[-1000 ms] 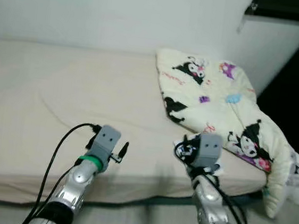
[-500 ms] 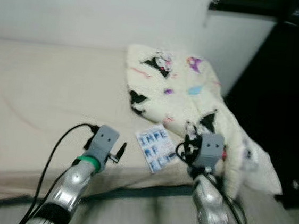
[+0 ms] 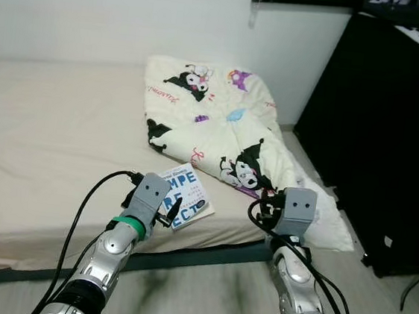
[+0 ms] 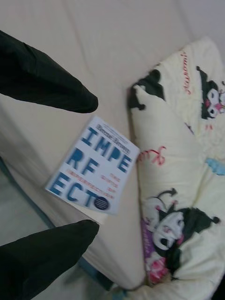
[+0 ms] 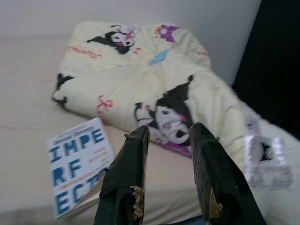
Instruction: Clean up the room
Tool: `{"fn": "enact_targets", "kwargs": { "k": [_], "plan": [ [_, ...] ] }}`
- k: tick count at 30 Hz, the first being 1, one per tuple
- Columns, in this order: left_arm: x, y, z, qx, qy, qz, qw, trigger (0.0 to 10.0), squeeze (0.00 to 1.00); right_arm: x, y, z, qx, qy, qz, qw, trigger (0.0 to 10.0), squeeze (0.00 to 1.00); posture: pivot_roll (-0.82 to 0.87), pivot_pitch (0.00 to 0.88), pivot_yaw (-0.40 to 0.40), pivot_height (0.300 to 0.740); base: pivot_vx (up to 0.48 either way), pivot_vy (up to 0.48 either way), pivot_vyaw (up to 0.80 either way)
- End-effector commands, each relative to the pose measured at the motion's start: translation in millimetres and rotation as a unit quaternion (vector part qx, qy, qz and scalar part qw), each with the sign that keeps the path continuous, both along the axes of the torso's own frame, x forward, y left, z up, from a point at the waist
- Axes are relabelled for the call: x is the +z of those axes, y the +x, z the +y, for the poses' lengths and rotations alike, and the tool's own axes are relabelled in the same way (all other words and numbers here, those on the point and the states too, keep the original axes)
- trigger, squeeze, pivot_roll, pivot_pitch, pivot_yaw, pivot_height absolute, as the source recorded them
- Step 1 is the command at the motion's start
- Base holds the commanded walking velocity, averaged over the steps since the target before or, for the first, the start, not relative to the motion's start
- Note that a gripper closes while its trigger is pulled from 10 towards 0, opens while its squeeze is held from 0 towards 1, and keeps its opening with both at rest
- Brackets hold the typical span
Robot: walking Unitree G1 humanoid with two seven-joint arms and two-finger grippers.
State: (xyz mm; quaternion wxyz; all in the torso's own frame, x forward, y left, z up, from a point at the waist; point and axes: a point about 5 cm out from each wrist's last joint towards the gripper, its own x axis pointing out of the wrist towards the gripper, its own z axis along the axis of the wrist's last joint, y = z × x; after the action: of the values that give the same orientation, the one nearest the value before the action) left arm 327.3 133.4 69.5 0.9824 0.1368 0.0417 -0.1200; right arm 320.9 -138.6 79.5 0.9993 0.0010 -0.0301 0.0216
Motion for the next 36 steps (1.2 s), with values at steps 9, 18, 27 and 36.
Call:
{"fn": "enact_targets", "kwargs": {
  "k": [9,18,27,36],
  "plan": [
    [-6.0,-3.5,3.6,0.002,0.005,0.009,1.0,10.0,0.0,-5.5,-3.0,2.1,0.001,0.003,0.011,1.0,10.0,0.0,-0.07,0.066,0.007,0.72,0.0,0.083,0.0],
    [-7.9,-6.2,0.8,-0.011,0.005,0.013,1.0,10.0,0.0,-5.9,-3.6,2.4,0.003,0.003,0.012,1.0,10.0,0.0,-0.07,0.066,0.007,0.72,0.0,0.0,0.0],
    [-8.2,-7.3,3.8,-0.012,0.007,0.009,1.0,10.0,0.0,-5.9,-5.6,4.9,0.01,0.011,0.008,1.0,10.0,0.0,-0.07,0.072,0.007,0.72,0.16,0.0,0.0],
    [-6.4,-6.2,3.1,-0.01,0.005,0.004,1.0,10.0,0.0,-5.0,-5.5,4.9,0.01,0.01,0.005,1.0,10.0,0.0,-0.07,0.075,0.004,0.72,0.48,0.0,0.0]
  ]
}}
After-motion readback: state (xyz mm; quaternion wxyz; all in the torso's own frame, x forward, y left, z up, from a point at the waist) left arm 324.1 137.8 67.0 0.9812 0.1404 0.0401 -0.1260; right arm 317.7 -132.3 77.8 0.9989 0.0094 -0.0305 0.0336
